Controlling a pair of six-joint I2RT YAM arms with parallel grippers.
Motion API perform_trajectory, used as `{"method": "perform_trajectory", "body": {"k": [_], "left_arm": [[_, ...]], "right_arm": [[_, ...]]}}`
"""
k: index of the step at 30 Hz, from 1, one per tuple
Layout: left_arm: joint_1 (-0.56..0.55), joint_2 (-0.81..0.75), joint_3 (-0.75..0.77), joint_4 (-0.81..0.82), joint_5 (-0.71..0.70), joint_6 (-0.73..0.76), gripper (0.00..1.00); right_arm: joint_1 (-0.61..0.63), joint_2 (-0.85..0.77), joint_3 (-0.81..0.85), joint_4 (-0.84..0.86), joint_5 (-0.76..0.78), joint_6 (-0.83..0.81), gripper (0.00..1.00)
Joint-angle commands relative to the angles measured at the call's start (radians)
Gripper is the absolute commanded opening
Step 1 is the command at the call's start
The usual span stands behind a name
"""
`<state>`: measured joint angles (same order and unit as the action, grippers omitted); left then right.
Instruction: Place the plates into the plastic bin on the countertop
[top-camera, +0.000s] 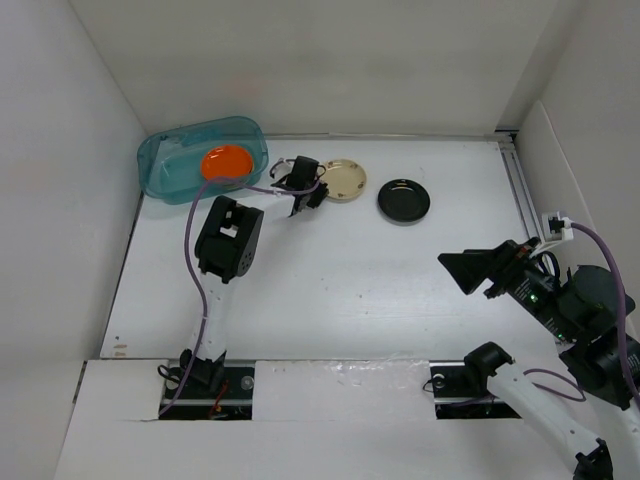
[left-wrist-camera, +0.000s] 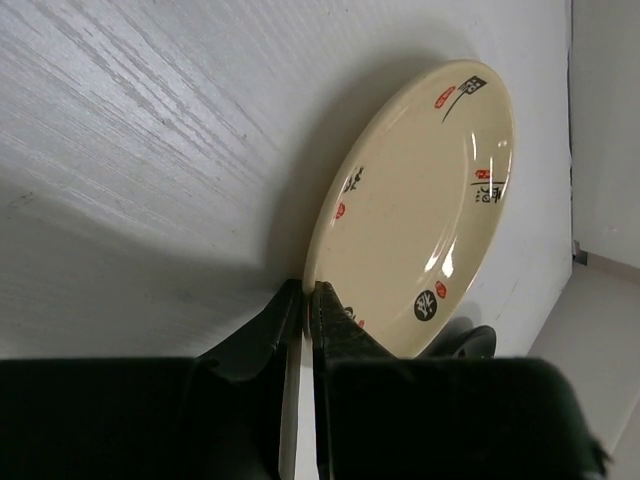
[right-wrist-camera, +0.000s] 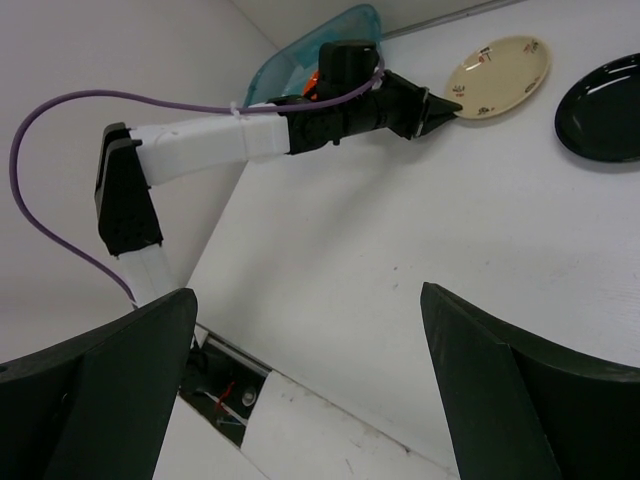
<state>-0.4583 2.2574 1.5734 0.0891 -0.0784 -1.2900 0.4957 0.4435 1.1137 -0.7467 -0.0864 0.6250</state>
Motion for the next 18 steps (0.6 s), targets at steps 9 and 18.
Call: {"method": "perform_trajectory", "body": {"k": [9,18], "left_arm": [[0.061,-0.329,0.180,-0.179,0.017,0.238,0.00],[0.346,-0.364,0.257,-0.404,-0.006,0.320,0.00]], "right_arm": [[-0.008,-0.005,0.011,0.053,0.016,0.002,0.99],[-0.008,-0.005,0.011,0.053,0.016,0.002,0.99]]}}
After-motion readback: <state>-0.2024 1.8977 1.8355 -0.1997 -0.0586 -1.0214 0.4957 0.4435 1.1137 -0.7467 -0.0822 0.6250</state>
